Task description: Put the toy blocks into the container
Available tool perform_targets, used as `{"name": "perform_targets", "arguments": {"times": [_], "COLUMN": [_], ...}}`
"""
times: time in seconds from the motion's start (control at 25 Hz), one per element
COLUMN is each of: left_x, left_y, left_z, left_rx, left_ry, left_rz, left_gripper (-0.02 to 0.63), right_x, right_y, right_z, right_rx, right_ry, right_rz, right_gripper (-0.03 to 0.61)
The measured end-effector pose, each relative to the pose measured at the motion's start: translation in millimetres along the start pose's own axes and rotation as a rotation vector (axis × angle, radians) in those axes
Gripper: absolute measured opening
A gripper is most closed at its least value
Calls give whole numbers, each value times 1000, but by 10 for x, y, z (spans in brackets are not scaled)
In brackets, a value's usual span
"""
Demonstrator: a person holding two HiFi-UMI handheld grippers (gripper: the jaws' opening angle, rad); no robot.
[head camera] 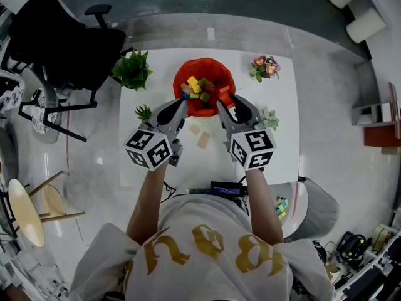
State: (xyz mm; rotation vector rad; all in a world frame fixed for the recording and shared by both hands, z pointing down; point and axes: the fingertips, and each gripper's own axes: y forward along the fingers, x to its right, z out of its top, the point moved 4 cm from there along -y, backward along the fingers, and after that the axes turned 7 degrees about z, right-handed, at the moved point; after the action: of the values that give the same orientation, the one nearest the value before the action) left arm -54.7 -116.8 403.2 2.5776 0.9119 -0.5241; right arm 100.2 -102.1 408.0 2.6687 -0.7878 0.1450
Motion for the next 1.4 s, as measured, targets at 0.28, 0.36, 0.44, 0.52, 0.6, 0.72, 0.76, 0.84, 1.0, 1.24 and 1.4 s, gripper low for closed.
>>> {"name": "perform_targets", "arguments": {"times": [0.28, 0.36, 0.44, 0.52, 0.6, 0.72, 0.76, 0.84, 1.0, 1.24, 1.4], "left_x": [-24, -31, -35, -37, -41, -51, -55, -62, -63, -41, -47], "left_y": [42, 55, 67, 76, 80, 71, 66, 59, 38, -13, -70], "left_z": [7, 7, -1, -13, -24, -28, -27, -29, -53, -54, -63], "left_rx": [5, 9, 9, 3, -5, -6, -4, -2, -3, -5, -6], "left_ry": [-25, -32, -35, -40, -47, -52, -54, -54, -52, -42, -36], "left_rz": [-1, -2, -3, -5, -6, -5, -5, -4, -3, -1, 6], "left_gripper": [0, 0, 0, 0, 0, 0, 0, 0, 0, 0, 0], "right_x": [17, 26, 39, 44, 37, 24, 22, 26, 27, -24, -74], "right_y": [76, 90, 102, 121, 146, 155, 153, 148, 127, 83, 58], "right_z": [-6, -14, -24, -36, -51, -61, -64, -67, -85, -98, -135], "right_rx": [-17, -20, -21, -26, -37, -45, -45, -43, -43, -39, -45], "right_ry": [-10, -14, -11, -1, 8, -6, -8, -9, -9, -6, -8], "right_rz": [6, 7, 7, 15, 25, 18, 16, 13, 7, 5, 7], "right_gripper": [175, 175, 175, 175, 173, 207, 206, 201, 190, 187, 186]}}
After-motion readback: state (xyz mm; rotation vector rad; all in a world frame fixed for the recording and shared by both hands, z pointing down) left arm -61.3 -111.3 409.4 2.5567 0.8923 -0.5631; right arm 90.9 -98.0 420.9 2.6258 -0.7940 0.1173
